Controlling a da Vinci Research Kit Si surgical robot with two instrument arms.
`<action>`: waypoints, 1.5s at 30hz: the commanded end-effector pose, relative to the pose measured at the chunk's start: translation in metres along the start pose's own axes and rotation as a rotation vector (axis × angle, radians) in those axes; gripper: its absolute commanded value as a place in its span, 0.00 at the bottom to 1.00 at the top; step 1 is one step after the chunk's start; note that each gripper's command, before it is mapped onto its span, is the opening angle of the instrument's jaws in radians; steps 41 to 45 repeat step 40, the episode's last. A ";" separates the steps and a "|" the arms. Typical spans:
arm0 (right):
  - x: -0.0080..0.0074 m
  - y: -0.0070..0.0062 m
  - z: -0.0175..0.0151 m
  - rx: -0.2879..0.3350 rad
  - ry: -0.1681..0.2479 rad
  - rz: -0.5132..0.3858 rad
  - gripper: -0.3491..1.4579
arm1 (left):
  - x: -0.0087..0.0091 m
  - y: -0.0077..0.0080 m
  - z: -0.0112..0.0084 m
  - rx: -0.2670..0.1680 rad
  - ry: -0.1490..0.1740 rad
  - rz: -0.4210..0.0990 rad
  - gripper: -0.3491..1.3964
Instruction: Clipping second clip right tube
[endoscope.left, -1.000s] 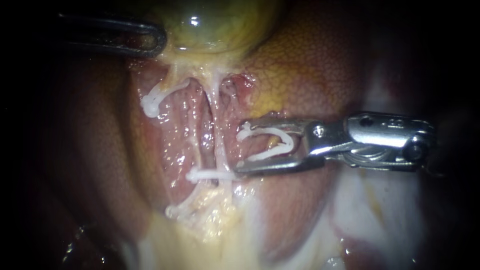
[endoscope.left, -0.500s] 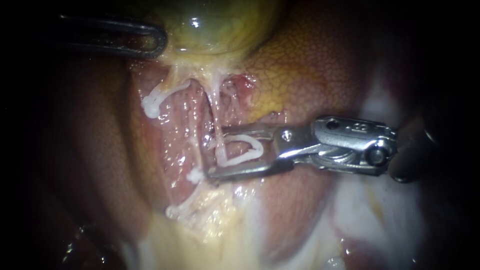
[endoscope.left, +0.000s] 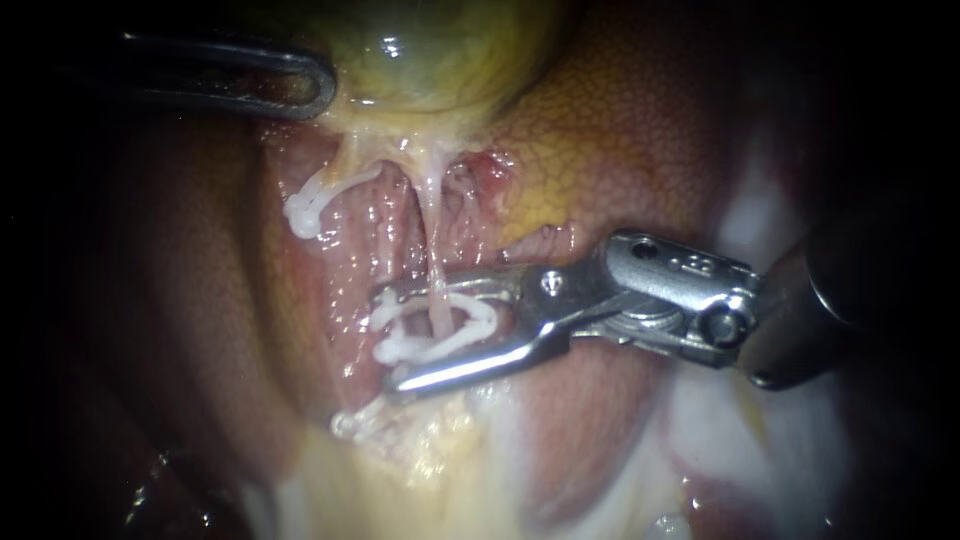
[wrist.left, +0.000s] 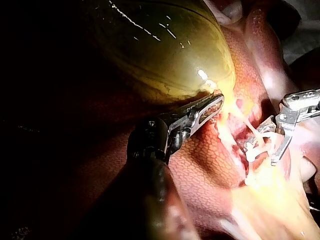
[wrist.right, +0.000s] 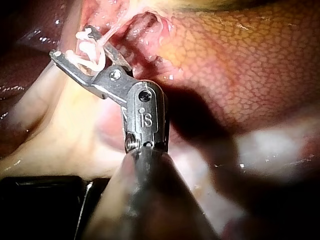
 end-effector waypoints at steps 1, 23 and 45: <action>0.0003 -0.0002 0.0001 0.002 0.004 0.001 0.43 | 0.0000 0.0000 0.0000 0.000 0.000 0.000 0.00; 0.0008 0.0005 -0.0005 -0.047 0.029 0.151 0.10 | 0.0000 0.0000 -0.0001 0.000 0.000 0.000 0.00; -0.0006 0.0013 -0.0006 -0.049 0.033 0.226 0.00 | -0.0001 -0.0001 -0.0001 0.000 0.000 -0.001 0.00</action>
